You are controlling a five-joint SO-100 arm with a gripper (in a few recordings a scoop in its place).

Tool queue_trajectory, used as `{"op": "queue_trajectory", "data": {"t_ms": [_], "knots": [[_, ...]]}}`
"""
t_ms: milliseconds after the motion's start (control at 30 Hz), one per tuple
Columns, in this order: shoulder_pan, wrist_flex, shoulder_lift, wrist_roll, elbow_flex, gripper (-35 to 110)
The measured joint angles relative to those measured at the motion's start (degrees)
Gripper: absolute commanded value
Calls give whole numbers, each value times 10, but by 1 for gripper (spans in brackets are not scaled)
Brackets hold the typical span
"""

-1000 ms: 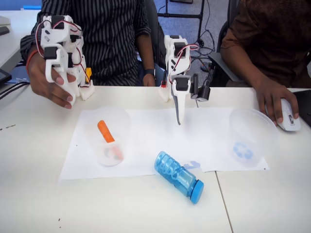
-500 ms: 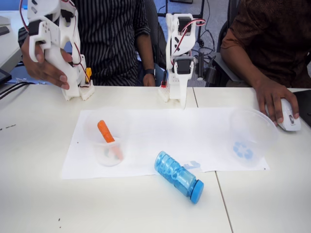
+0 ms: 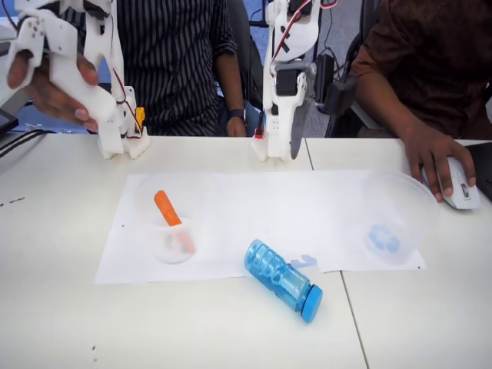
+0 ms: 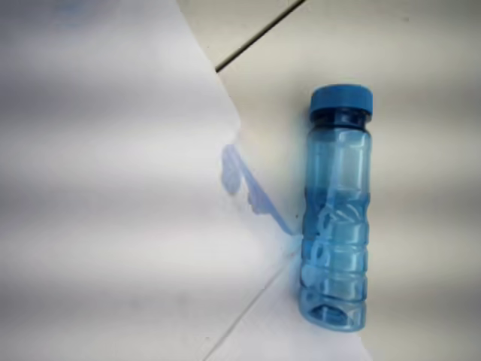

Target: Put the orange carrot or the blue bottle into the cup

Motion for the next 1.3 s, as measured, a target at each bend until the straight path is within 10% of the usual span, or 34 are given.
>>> {"op": "queue_trajectory", "data": {"t_ms": [1300], "knots": [[38,13,-314,-50,-171,54]]}}
